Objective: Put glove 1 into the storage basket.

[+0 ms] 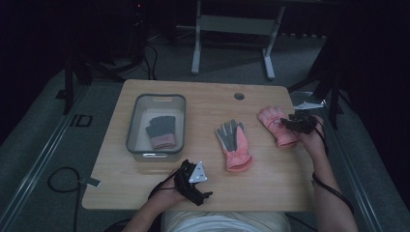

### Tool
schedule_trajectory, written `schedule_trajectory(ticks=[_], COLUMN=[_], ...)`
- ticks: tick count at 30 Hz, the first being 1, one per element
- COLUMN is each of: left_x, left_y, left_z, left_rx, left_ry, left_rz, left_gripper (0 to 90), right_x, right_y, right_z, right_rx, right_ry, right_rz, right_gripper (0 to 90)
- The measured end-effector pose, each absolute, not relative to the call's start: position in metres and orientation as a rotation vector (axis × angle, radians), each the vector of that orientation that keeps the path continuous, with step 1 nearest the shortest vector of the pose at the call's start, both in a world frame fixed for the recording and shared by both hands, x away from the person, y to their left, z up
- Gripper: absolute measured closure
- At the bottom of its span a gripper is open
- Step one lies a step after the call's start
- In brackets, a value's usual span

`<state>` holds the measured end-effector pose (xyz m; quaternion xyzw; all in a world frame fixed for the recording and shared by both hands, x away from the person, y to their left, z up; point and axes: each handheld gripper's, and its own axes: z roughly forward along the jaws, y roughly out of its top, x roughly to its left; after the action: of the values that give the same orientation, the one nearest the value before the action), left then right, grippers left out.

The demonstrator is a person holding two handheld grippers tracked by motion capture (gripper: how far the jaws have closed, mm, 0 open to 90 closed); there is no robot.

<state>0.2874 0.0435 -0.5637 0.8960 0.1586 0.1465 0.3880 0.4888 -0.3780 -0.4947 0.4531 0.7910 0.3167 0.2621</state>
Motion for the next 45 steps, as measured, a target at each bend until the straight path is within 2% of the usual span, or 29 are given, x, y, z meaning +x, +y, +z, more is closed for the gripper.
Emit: schedule_trajectory(ticks=[10, 19, 22, 34, 39, 45], left_x=[0.287, 0.288, 0.288, 0.288, 0.288, 0.287], left_y=[0.046, 0.046, 0.046, 0.046, 0.045, 0.044], left_z=[-0.562, -0.563, -0.563, -0.563, -0.562, -0.562], left_rx=[2.264, 2.264, 2.270, 2.271, 2.269, 2.270], left_ry=[0.426, 0.421, 0.417, 0.421, 0.420, 0.409], left_rz=[0.383, 0.377, 0.377, 0.375, 0.380, 0.376], left_gripper=[2.0, 2.0, 2.0, 2.0, 2.0, 2.0], right_x=[0.508, 0.509, 0.500, 0.418, 0.396, 0.394], right_y=[-0.374, -0.370, -0.368, -0.353, -0.341, -0.332], right_z=[-0.519, -0.521, -0.512, -0.473, -0.479, -0.491], right_rx=[1.260, 1.327, 1.394, 1.598, 1.596, 1.628], right_ry=[2.255, 2.274, 2.204, 1.921, 1.910, 1.903], right_rz=[0.758, 0.750, 0.771, 1.011, 0.944, 0.901], right_gripper=[56.3, 83.2, 86.4, 87.2, 87.5, 87.6])
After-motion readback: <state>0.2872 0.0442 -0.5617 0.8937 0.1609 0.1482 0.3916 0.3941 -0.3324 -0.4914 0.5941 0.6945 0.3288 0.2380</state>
